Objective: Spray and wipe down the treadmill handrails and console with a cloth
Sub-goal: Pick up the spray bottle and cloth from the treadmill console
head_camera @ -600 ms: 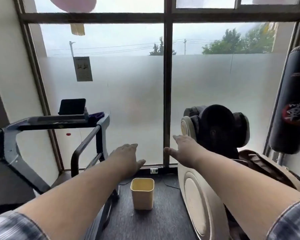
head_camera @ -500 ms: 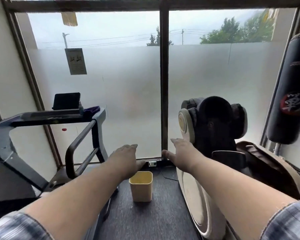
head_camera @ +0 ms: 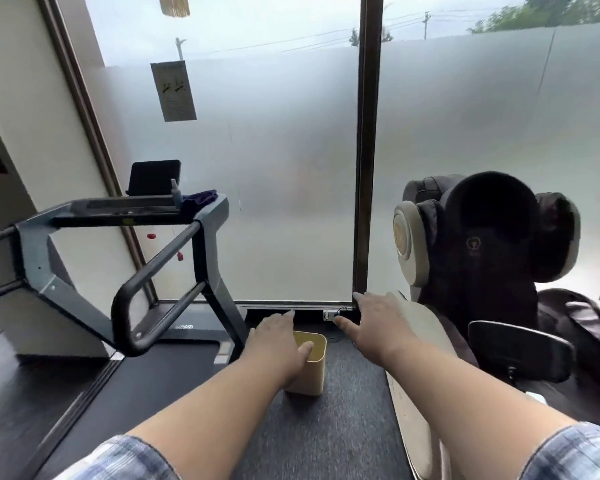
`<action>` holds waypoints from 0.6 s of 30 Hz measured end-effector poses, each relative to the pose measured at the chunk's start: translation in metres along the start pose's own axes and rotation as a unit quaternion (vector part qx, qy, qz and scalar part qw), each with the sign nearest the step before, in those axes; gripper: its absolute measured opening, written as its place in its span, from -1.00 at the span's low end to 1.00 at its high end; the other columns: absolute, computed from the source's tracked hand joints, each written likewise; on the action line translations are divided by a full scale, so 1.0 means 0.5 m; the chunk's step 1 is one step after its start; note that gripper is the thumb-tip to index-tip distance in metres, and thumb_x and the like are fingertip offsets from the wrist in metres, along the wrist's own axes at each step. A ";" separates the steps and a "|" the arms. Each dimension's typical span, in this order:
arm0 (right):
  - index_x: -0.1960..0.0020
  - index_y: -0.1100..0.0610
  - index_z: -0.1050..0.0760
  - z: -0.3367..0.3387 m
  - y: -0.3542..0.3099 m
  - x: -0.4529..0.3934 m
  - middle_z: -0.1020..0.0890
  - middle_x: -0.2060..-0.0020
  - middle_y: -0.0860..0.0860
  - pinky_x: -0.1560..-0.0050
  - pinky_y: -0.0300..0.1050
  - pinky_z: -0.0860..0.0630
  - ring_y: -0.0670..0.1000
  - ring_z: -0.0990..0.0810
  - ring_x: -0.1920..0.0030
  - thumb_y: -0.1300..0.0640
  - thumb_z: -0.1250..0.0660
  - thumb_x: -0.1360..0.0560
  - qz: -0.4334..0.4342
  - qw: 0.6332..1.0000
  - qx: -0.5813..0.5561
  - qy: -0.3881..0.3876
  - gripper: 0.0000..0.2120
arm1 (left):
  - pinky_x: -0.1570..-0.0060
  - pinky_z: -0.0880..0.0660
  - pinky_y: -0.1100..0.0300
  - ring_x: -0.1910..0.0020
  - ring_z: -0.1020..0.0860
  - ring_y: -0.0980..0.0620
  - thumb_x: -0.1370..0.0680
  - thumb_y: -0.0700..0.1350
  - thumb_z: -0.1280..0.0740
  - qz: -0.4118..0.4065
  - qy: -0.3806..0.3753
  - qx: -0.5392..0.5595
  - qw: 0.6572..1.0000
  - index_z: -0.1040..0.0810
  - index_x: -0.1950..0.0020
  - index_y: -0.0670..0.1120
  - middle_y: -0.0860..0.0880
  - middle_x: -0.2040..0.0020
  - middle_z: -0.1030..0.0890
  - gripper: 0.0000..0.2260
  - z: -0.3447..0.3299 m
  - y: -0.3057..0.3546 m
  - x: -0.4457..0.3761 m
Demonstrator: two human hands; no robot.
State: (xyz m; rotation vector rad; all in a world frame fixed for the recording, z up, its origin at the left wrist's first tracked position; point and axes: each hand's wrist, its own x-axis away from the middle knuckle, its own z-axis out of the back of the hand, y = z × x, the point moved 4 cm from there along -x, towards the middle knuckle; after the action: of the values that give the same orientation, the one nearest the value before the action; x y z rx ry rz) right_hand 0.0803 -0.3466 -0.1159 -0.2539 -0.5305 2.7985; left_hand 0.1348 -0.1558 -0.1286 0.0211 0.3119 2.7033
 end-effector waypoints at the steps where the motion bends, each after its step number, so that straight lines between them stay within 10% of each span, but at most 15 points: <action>1: -0.59 0.09 -0.17 -0.003 0.004 -0.021 -0.30 -0.52 0.05 -0.54 0.03 -0.12 0.10 -0.16 -0.55 -0.33 -0.16 -0.58 0.008 1.000 0.004 -0.007 -0.26 | -0.51 -0.16 -0.07 -0.56 -0.18 -0.06 -0.56 0.27 -0.21 0.013 0.005 0.006 1.000 -0.09 -0.61 -0.03 -0.04 -0.58 -0.23 -0.28 -0.011 0.001 -0.018; 18: -0.63 0.07 -0.06 -0.233 -0.114 -0.458 -0.14 -0.60 0.06 -0.58 0.05 0.00 0.09 0.00 -0.61 -0.34 -0.15 -0.58 0.083 0.989 -0.006 -0.119 -0.22 | -0.55 0.02 -0.11 -0.60 0.00 -0.08 -0.61 0.22 -0.16 0.078 -0.017 0.035 0.996 0.01 -0.62 0.02 -0.05 -0.62 -0.08 -0.34 -0.085 -0.182 -0.350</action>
State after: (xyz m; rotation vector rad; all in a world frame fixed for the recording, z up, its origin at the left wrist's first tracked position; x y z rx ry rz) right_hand 0.3361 -0.3270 -0.1737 0.0367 -0.6044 3.0081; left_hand 0.3288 -0.1553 -0.1847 0.1152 0.4106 2.8408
